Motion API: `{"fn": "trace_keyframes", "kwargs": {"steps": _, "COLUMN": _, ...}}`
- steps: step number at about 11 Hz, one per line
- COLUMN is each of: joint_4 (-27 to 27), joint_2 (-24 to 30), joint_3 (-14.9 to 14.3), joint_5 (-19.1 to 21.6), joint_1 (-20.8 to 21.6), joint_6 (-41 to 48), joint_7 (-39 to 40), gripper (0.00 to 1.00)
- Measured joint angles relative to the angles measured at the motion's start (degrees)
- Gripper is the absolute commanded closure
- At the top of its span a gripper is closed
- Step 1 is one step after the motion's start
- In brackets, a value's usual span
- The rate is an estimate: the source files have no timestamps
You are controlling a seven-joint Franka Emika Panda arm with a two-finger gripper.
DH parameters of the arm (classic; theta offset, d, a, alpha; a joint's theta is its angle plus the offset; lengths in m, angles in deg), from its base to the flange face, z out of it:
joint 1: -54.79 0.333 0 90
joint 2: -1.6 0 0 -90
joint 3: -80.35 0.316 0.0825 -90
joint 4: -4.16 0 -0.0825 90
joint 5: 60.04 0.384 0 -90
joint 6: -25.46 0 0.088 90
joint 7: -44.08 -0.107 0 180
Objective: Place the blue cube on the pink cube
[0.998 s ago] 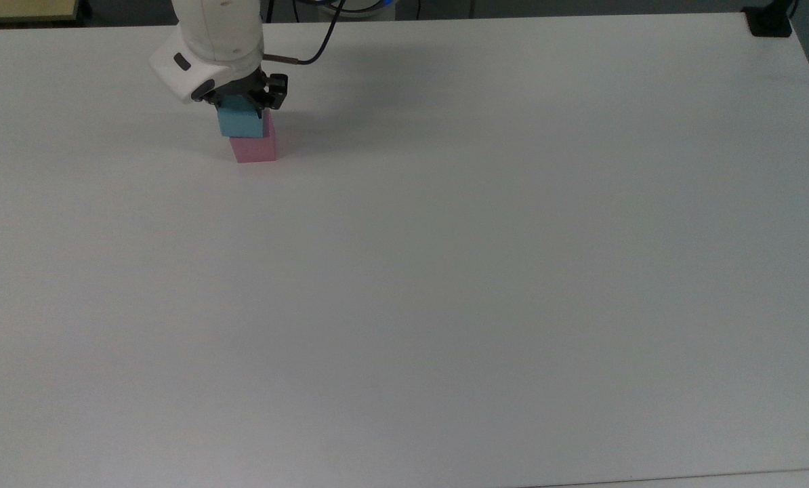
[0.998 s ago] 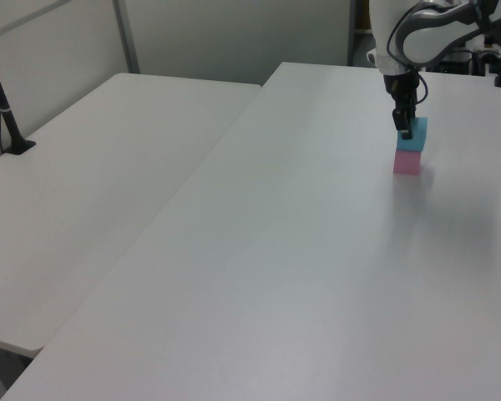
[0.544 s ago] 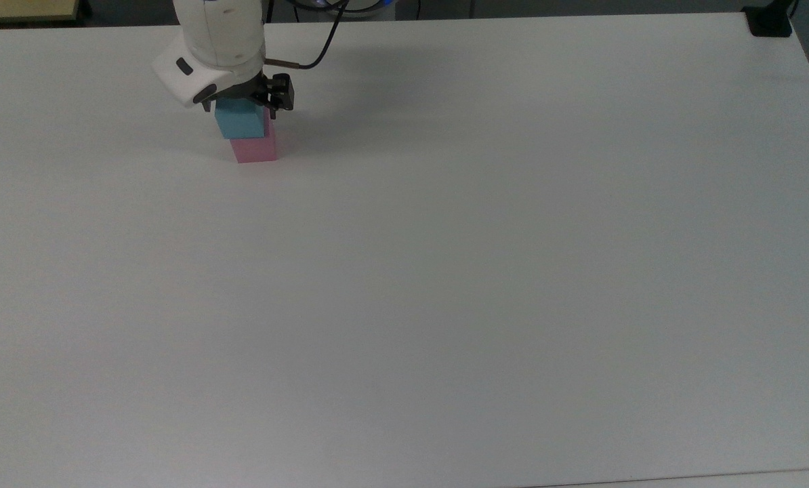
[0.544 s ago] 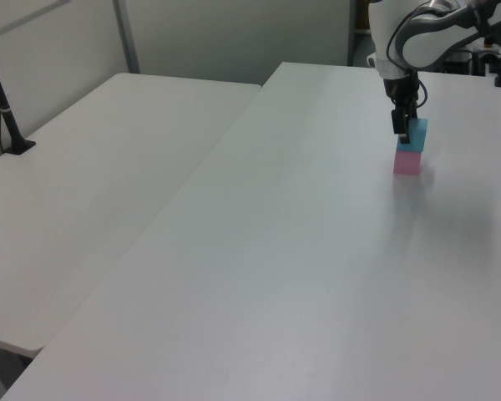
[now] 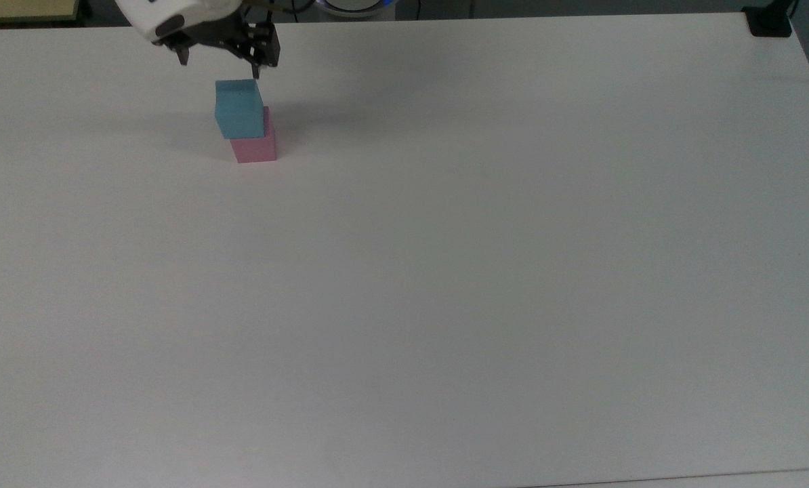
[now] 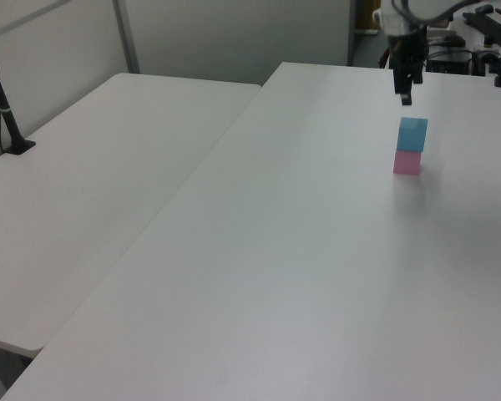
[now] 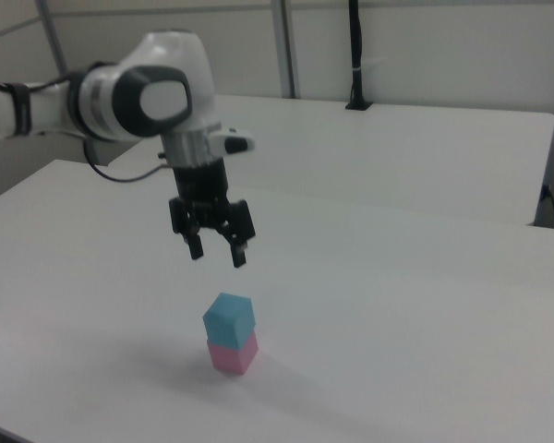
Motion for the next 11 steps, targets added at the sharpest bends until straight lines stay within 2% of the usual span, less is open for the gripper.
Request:
{"fn": "trace_keyframes", "kwargs": {"steps": 2, "joint_4": -1.69, "joint_2": 4.04, "joint_3": -0.04, "joint_5": 0.89, "joint_1": 0.00, "joint_6": 3.49, "joint_7": -0.77, "gripper": 0.00}}
{"fn": "trace_keyframes", "kwargs": {"steps": 5, "joint_4": -4.52, "joint_2": 8.18, "joint_3": -0.88, "joint_5": 6.32, "joint_1": 0.00, "joint_6": 5.44, "joint_7": -3.41, "gripper": 0.00}}
{"fn": "trace_keyframes", "kwargs": {"steps": 11, "joint_4": -6.15, "joint_2": 8.13, "joint_3": -1.93, "joint_5": 7.07, "joint_1": 0.00, "joint_6": 1.21, "joint_7": 4.46, "gripper": 0.00}}
